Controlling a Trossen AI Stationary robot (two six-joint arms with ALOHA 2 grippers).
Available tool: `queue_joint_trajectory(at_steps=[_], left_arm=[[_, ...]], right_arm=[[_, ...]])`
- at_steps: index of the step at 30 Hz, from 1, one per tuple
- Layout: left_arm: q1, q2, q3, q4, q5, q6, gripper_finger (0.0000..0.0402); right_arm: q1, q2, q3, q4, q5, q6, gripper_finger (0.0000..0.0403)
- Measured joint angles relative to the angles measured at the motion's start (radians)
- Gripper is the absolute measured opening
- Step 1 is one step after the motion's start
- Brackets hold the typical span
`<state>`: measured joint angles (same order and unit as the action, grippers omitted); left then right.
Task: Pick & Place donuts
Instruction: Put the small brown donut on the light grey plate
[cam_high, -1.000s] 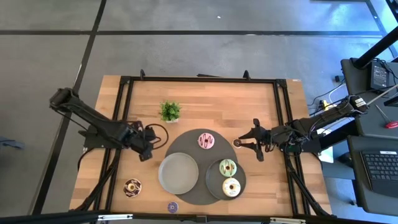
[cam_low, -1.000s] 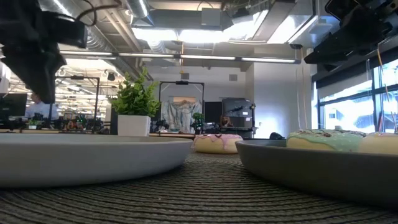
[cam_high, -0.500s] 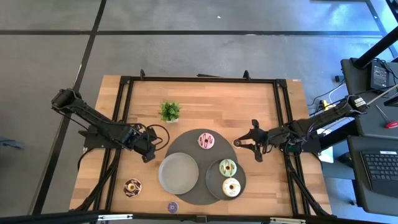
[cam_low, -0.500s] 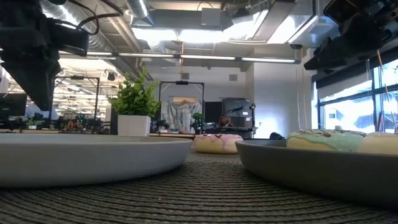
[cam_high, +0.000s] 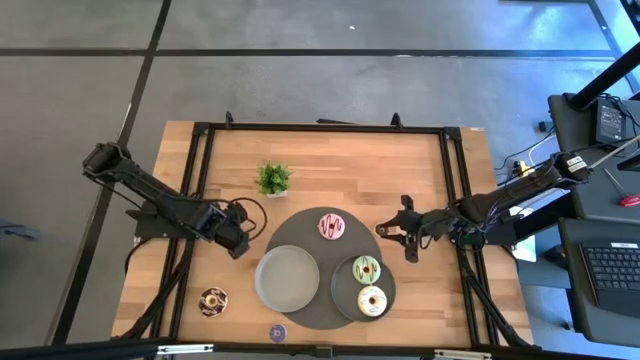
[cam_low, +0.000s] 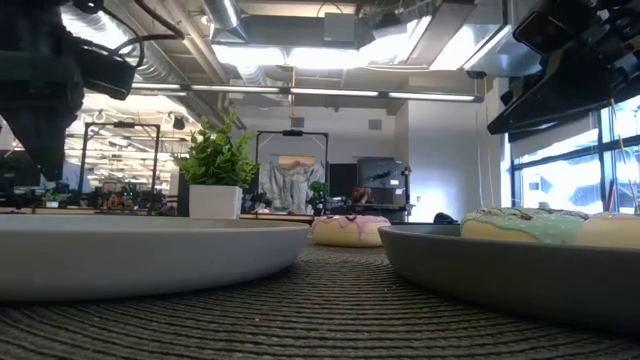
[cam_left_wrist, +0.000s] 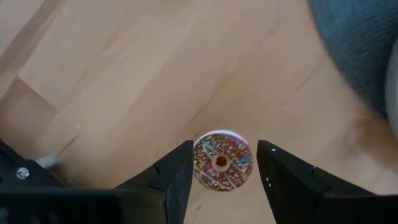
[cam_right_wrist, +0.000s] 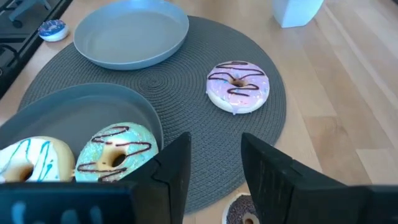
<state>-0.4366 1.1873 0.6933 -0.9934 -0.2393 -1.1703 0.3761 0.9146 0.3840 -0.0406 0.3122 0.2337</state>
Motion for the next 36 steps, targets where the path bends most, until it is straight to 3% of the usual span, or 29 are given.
queue_joint_trajectory(at_steps=[14,36], left_arm=[[0.008,0.0,-0.111,0.063,0.096,-0.179,0.0142],[0.008,0.0,-0.193,0.162,0.107,-0.183,0.0065]], right_arm=[[0.0,0.0,0.0,0.0,0.0,-0.007,0.0142],[0.0,0.0,0.0,-0.001,0.0,-0.01,0.0142]])
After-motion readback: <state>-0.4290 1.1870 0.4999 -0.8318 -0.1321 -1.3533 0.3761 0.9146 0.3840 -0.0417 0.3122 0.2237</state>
